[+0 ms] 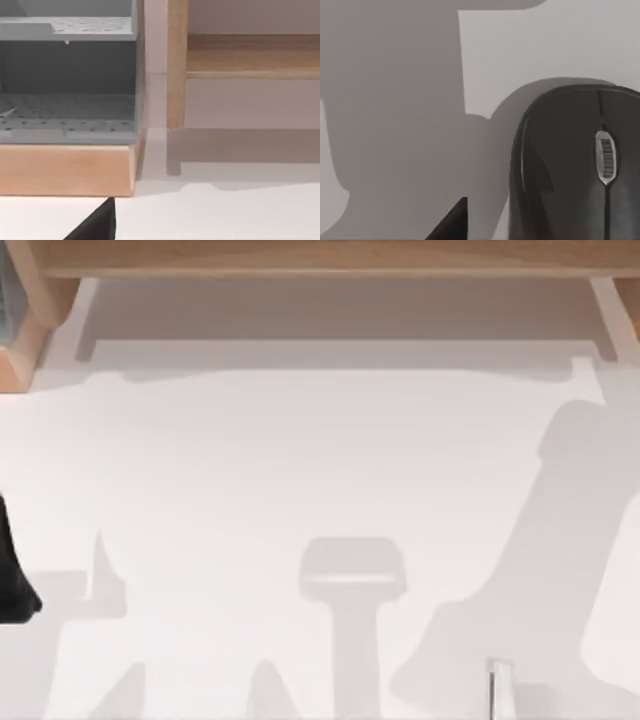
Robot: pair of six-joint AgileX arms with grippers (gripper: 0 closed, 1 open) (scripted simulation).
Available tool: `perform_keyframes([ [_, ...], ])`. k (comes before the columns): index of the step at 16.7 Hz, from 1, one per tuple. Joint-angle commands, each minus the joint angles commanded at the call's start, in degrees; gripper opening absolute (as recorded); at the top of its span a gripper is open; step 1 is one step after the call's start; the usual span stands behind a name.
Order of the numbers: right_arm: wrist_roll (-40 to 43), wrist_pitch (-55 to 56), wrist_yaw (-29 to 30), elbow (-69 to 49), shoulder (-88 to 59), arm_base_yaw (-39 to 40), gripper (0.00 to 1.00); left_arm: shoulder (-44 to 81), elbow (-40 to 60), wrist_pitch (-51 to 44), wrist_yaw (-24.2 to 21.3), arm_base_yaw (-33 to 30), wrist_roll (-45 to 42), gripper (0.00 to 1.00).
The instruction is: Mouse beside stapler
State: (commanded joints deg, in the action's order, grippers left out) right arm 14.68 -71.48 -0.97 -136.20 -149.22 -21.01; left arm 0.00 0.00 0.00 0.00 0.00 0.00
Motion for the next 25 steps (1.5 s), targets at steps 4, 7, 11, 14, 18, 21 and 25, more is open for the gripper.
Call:
perform_keyframes([
  [4,0.0,0.0,0.0,0.0,0.0,0.0,0.32,0.0,0.0,0.0,0.0,0.0,0.0,1.00],
  [7,0.0,0.0,0.0,0.0,0.0,0.0,0.10,0.0,0.0,0.0,0.0,0.0,0.0,1.00],
  [11,0.0,0.0,0.0,0.0,0.0,0.0,0.00,0.0,0.0,0.0,0.0,0.0,0.0,1.00],
  [14,0.0,0.0,0.0,0.0,0.0,0.0,0.00,0.0,0.0,0.0,0.0,0.0,0.0,1.00],
  [18,-0.1,0.0,0.0,0.0,0.1,-0.2,0.00,0.0,0.0,0.0,0.0,0.0,0.0,1.00],
  [21,-0.3,-0.8,0.4,0.3,2.3,-0.3,0.00,0.0,0.0,0.0,0.0,0.0,0.0,1.00],
  [25,-1.9,-0.8,1.8,4.8,8.7,-0.5,0.00,0.0,0.0,0.0,0.0,0.0,0.0,1.00],
])
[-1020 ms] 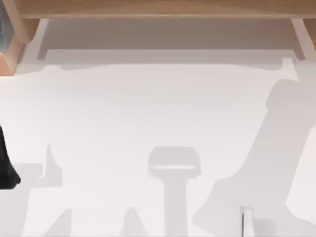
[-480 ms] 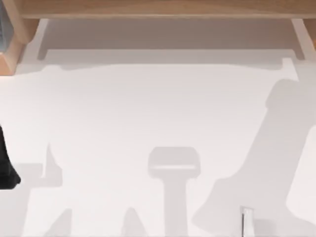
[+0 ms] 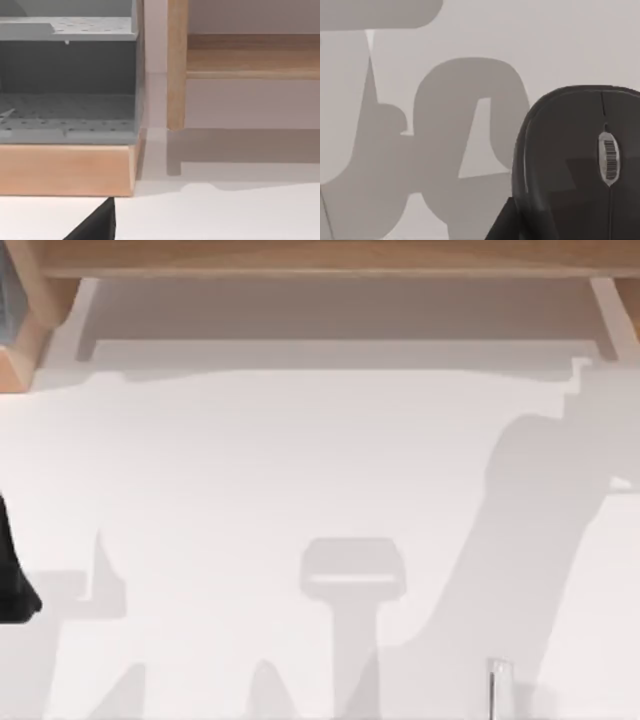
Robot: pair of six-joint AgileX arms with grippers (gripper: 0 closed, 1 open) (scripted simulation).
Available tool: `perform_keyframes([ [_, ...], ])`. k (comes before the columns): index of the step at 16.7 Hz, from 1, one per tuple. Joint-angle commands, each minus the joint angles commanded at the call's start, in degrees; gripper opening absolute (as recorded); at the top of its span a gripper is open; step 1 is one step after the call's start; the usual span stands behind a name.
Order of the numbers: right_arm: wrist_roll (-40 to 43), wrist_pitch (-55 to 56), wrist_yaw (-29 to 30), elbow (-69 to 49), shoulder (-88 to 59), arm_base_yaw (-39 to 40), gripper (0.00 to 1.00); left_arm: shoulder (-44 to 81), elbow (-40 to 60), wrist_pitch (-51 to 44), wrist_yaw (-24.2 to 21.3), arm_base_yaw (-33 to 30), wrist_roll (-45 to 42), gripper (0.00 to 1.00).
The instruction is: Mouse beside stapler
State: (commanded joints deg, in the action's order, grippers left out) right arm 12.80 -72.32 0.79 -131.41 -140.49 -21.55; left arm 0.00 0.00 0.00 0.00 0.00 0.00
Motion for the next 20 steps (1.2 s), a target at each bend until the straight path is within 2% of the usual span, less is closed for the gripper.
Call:
perform_keyframes([
  [4,-3.2,3.3,1.2,7.1,10.1,1.7,0.00,0.0,0.0,0.0,0.0,0.0,0.0,1.00],
  [9,-9.6,9.4,1.9,21.2,25.4,8.0,0.00,0.0,0.0,0.0,0.0,0.0,0.0,1.00],
  [20,-28.8,18.5,1.6,67.1,57.8,32.5,0.00,0.0,0.0,0.0,0.0,0.0,0.0,1.00],
])
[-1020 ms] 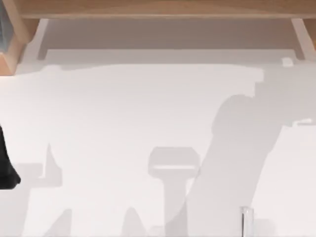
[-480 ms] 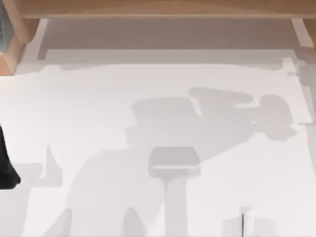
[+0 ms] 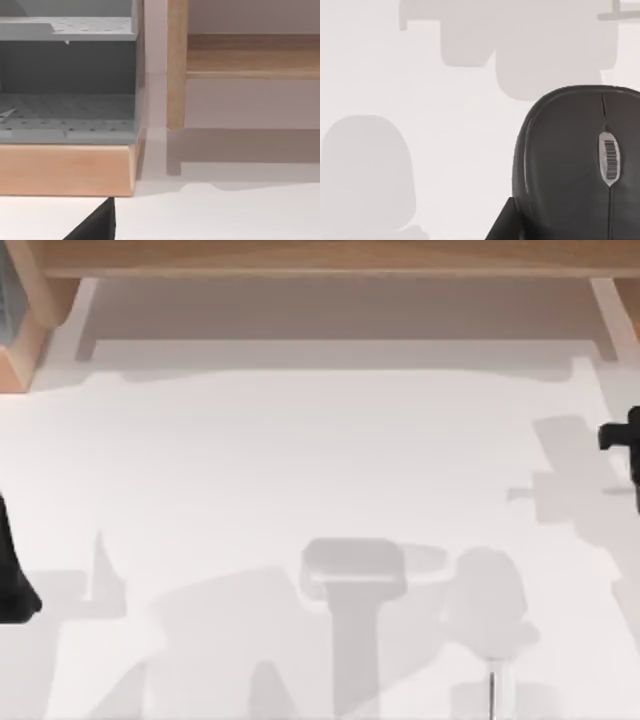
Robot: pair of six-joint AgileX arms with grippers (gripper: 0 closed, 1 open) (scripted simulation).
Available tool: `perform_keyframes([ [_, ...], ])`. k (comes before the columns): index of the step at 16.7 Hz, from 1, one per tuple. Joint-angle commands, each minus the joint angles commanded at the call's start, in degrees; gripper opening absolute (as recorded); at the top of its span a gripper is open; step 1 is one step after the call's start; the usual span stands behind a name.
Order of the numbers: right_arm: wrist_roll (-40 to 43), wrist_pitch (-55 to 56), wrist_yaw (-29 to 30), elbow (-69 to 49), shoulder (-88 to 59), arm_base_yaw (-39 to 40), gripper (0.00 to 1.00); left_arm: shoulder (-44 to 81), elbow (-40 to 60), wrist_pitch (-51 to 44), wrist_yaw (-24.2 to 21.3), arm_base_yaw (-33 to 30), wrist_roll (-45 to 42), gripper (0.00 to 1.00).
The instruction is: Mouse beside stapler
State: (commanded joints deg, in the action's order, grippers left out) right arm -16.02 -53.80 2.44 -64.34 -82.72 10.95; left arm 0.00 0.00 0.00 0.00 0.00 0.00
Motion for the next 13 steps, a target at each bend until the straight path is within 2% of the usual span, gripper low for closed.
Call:
perform_keyframes([
  [7,-9.9,2.0,0.3,23.9,12.3,14.6,0.00,0.0,0.0,0.0,0.0,0.0,0.0,1.00],
  [13,-12.6,2.3,0.5,30.1,15.0,19.1,0.00,0.0,0.0,0.0,0.0,0.0,0.0,1.00],
])
